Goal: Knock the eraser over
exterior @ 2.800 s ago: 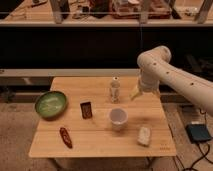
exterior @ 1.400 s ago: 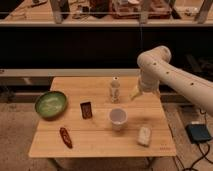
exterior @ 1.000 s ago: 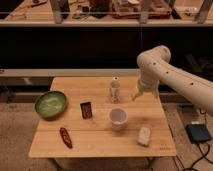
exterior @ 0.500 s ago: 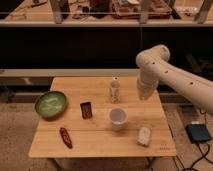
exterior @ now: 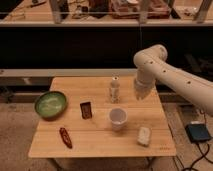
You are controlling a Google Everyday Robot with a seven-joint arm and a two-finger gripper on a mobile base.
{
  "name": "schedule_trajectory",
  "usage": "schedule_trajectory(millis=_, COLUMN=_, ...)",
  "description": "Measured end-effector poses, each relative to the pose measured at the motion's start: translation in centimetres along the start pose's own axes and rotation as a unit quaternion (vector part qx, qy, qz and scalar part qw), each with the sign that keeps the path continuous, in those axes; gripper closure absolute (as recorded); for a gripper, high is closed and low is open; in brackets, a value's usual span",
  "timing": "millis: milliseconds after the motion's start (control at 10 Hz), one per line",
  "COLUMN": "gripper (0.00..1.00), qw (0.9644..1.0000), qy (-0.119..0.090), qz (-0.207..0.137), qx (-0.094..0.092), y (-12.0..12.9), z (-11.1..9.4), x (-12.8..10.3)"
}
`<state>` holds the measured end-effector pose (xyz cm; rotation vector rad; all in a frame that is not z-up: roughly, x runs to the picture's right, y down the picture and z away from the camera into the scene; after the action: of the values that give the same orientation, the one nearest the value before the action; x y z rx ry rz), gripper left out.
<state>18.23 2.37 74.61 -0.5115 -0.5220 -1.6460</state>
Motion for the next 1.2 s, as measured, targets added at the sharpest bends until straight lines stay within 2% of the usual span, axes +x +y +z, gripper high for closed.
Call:
schedule_trajectory(millis=200, gripper=0.67, qw=1.0000, qy=0.002, qz=-0.001, qx=0.000, y=0.5, z=-0.5, x=0.0)
schedule_trajectory(millis=300, gripper=0.67, qw=0.9998, qy=0.000, qz=-0.020, qx=-0.006, y=0.1, z=-0.5, x=-0.4)
schedule_trajectory(millis=400, gripper=0.67, qw=0.9993, qy=0.000, qz=-0.036, qx=-0.005, y=-0.7, z=-0.3, x=-0.8)
schedule_trajectory(millis=500, gripper=0.67, qw=0.9993, qy=-0.002, qz=-0.037, qx=-0.002, y=-1.8, z=-0.1, x=-1.4)
schedule_trajectory(millis=600, gripper=0.67, qw=0.9994, qy=-0.003, qz=-0.035, qx=-0.006, y=-3.2, z=-0.2, x=-0.9)
schedule_trajectory(millis=700, gripper=0.67, qw=0.9993, qy=-0.003, qz=-0.036, qx=-0.001, y=-4.3, z=-0.3, x=-0.7)
schedule_trajectory(millis=800, gripper=0.67, qw=0.9992, qy=-0.008, qz=-0.040, qx=-0.003, y=-4.2, z=-0.4, x=-0.7)
schedule_trajectory(millis=900, gripper=0.67, qw=0.9979, qy=-0.020, qz=-0.061, qx=-0.006, y=-4.1, z=-0.7, x=-1.0)
schedule_trajectory(millis=1000, gripper=0.67, qw=0.9971, qy=-0.020, qz=-0.073, qx=-0.005, y=-4.7, z=-1.3, x=-1.1)
schedule_trajectory(millis=1200, gripper=0.67, qw=0.9981, qy=-0.023, qz=-0.056, qx=0.002, y=-5.0, z=-1.6, x=-0.9)
